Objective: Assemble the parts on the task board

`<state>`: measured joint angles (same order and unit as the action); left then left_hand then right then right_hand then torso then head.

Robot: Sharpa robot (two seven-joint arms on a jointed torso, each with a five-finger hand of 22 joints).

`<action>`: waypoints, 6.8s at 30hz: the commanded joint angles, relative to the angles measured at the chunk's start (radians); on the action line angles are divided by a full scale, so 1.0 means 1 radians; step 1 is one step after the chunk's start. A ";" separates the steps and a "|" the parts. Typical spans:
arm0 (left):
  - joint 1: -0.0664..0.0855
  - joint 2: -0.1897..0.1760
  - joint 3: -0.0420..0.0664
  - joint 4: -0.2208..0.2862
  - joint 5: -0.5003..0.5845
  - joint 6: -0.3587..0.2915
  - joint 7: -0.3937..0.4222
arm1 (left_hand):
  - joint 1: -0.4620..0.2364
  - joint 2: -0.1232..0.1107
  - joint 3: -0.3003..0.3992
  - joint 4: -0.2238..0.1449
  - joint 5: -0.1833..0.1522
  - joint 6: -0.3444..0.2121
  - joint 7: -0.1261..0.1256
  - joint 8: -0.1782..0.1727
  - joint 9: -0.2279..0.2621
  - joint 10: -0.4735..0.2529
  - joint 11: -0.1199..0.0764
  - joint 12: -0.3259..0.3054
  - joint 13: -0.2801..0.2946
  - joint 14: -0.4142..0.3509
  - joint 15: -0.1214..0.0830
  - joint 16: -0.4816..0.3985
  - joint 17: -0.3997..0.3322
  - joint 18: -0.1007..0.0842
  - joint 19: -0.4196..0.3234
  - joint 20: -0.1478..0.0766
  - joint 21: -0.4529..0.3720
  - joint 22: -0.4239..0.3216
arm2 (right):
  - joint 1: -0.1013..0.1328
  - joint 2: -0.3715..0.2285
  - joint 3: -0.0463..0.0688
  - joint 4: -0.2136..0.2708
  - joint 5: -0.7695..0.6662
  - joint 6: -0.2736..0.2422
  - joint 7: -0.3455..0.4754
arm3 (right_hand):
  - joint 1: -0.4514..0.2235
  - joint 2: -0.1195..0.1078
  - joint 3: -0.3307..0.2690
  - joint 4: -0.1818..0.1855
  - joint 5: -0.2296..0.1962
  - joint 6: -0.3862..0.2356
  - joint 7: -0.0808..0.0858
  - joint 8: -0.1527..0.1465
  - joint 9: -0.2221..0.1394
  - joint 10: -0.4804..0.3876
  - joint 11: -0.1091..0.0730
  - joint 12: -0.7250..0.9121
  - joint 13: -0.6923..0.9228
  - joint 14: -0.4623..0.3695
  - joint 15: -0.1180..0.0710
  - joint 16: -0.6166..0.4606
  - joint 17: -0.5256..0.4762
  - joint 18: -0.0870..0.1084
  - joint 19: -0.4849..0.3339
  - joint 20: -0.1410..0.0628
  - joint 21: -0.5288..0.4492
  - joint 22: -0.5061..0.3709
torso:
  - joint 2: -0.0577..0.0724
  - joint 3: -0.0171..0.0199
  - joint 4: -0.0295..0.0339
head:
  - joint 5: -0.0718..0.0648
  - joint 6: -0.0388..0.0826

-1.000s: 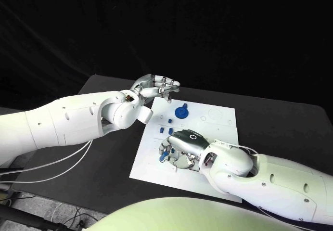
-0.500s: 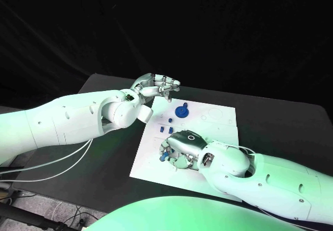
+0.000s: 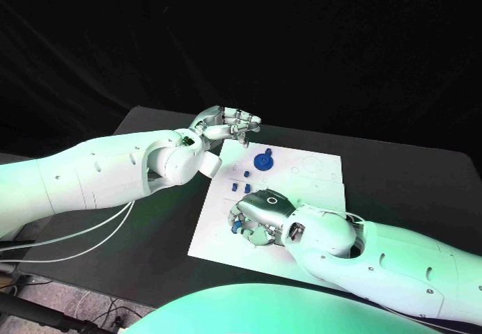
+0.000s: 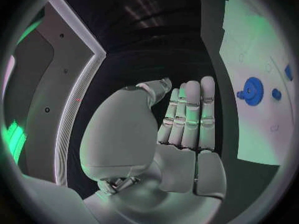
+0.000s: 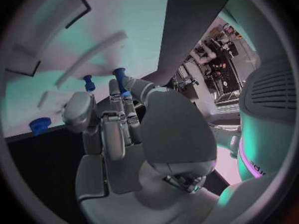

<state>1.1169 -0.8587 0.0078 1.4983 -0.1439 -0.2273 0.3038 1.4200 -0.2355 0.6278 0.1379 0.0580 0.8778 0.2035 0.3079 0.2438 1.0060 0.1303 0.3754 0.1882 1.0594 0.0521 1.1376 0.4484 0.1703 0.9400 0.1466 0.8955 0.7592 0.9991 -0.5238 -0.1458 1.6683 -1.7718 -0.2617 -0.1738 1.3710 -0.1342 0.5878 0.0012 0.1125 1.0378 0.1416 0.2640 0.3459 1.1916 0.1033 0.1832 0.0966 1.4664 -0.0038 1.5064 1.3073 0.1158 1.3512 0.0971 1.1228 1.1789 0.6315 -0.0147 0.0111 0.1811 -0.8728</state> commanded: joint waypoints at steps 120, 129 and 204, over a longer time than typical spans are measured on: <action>-0.007 -0.021 -0.014 0.007 0.006 0.029 -0.001 | -0.010 0.006 -0.008 0.011 -0.001 -0.013 0.001 0.015 -0.002 -0.015 0.001 0.017 0.003 -0.007 0.004 -0.004 -0.002 0.014 0.003 0.005 -0.007 -0.003 | -0.057 -0.431 -0.005 0.218 0.218 -0.186 -0.332 | -0.031 0.129 -0.681 0.292 0.271 -0.038 -0.070 0.097 0.310 0.278 -0.106 1.226 1.319 0.088 -0.060 0.042 0.178 -0.062 0.123 -0.051 0.205 0.246 | -0.023 -0.0036 -0.0344 | -0.163 0.000; -0.007 -0.018 -0.014 0.006 0.006 0.033 -0.004 | -0.010 0.006 -0.008 0.011 -0.001 -0.013 0.001 0.015 -0.002 -0.015 0.001 0.017 0.003 -0.007 0.004 -0.004 -0.002 0.014 0.003 0.005 -0.007 -0.003 | -0.039 -0.444 -0.001 0.275 0.227 -0.245 -0.332 | -0.050 0.139 -0.684 0.293 0.286 -0.037 -0.072 0.096 0.312 0.281 -0.108 1.228 1.322 0.089 -0.063 0.043 0.181 -0.063 0.125 -0.054 0.207 0.249 | -0.024 -0.0047 -0.0328 | -0.160 0.000; -0.007 -0.021 -0.014 0.009 0.006 0.053 -0.014 | -0.008 0.006 -0.009 0.012 -0.001 -0.018 0.001 0.019 -0.004 -0.021 0.001 0.023 0.003 -0.009 0.005 -0.004 -0.002 0.014 0.004 0.005 -0.009 -0.005 | -0.027 -0.328 -0.001 0.214 0.221 -0.133 -0.274 | -0.257 0.212 -0.901 0.290 0.005 -0.022 -0.096 0.203 0.401 0.291 -0.127 1.213 1.333 0.093 -0.079 0.047 0.201 -0.066 0.136 -0.069 0.200 0.274 | -0.021 -0.0036 -0.0298 | -0.149 0.000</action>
<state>1.1099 -0.8813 -0.0067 1.5042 -0.1429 -0.1908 0.2863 1.4147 -0.2302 0.6208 0.1449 0.0579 0.8669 0.2069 0.3219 0.2410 0.9918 0.1305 0.3941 0.1901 1.0560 0.0557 1.1376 0.4481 0.1703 0.9400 0.1466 0.8915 0.7562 0.9734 -0.8519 -0.1465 1.8788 -1.5198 -0.3851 -0.4830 1.1058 0.0763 -0.3125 0.2922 0.1142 1.0130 0.0515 0.4602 0.7459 1.4643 -0.0166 1.3927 1.3096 1.4683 -0.0772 1.5497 1.3073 0.0692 1.4680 0.0340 1.3183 1.3081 0.6101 -0.0186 -0.0183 0.0329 -0.8728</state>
